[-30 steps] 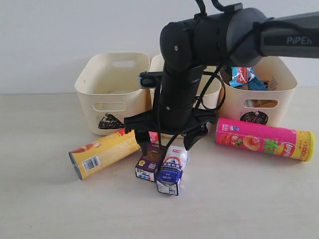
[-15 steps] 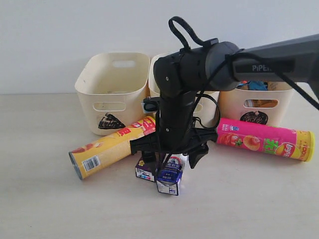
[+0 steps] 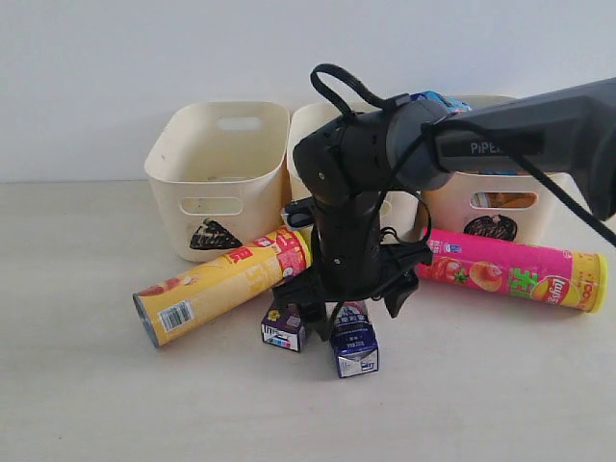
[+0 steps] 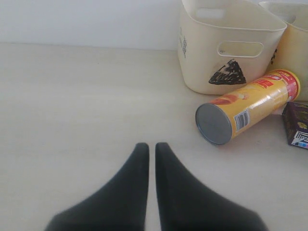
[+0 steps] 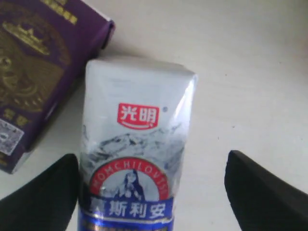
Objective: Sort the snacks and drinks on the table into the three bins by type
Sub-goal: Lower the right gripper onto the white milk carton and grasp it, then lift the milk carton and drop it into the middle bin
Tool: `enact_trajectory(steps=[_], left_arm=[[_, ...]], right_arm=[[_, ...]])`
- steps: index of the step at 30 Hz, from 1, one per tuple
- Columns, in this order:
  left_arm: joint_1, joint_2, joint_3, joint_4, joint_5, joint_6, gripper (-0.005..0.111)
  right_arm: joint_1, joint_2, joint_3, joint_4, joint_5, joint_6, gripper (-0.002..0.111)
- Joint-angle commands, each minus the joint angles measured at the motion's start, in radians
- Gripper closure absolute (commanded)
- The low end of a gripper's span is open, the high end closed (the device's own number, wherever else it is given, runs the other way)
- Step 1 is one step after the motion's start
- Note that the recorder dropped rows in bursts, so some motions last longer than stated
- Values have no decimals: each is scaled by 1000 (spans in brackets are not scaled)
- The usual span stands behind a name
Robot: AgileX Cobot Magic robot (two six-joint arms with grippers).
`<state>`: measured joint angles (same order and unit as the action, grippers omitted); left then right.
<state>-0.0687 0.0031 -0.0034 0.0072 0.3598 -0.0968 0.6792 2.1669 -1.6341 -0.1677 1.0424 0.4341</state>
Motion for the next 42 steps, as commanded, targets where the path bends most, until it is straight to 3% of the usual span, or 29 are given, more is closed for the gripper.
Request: enact_trajectory(steps=[1, 7, 10, 12, 15, 16, 33, 42], left_arm=[[3, -3, 3, 5, 1, -8, 103], [3, -3, 3, 5, 1, -8, 103], [3, -3, 3, 5, 1, -8, 103], [3, -3, 3, 5, 1, -8, 103], [3, -3, 3, 5, 1, -8, 103], [3, -3, 3, 5, 1, -8, 103], [3, -3, 3, 5, 1, -8, 103], [3, -3, 3, 5, 1, -8, 103]], right_arm=[[-1, 9, 0, -12, -30, 2, 35], [-1, 46, 0, -13, -49, -16, 36], [-1, 46, 0, -13, -51, -24, 45], [-1, 46, 0, -15, -50, -24, 62], [-1, 46, 0, -15, -25, -49, 102], [-1, 44, 0, -15, -16, -66, 108], [-1, -196, 0, -11, 179, -314, 108], [-1, -357, 0, -26, -25, -323, 108]])
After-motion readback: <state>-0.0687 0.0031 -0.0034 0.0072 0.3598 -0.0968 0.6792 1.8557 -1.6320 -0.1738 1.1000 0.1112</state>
